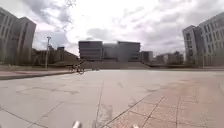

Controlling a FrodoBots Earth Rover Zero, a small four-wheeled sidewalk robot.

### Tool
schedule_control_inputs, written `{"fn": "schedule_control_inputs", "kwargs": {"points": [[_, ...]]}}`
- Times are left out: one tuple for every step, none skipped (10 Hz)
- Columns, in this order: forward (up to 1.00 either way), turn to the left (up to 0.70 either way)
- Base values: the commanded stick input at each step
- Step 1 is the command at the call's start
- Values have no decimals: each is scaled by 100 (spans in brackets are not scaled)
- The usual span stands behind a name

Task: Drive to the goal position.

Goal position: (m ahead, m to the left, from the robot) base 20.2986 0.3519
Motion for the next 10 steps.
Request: {"fn": "schedule_control_inputs", "kwargs": {"points": [[6,0],[6,0],[6,0],[6,0],[6,0],[6,0],[6,0],[6,0],[6,0],[6,0]]}}
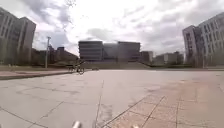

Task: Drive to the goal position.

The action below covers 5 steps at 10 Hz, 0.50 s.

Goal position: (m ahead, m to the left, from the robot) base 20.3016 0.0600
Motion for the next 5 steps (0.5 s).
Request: {"fn": "schedule_control_inputs", "kwargs": {"points": [[6,0],[6,0],[6,0],[6,0],[6,0]]}}
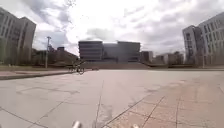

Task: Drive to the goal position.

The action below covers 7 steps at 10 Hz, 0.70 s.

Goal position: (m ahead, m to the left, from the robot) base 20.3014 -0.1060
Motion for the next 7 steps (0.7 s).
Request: {"fn": "schedule_control_inputs", "kwargs": {"points": [[6,0],[6,0],[6,0],[6,0],[6,0],[6,0],[6,0]]}}
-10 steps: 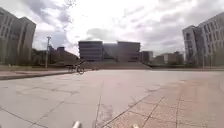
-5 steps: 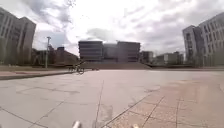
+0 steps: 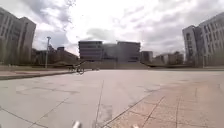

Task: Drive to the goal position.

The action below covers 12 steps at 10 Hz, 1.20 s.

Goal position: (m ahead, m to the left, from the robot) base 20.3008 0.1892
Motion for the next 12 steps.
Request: {"fn": "schedule_control_inputs", "kwargs": {"points": [[6,0],[6,0],[6,0],[6,0],[6,0],[6,0],[6,0],[6,0],[6,0],[6,0],[6,0],[6,0]]}}
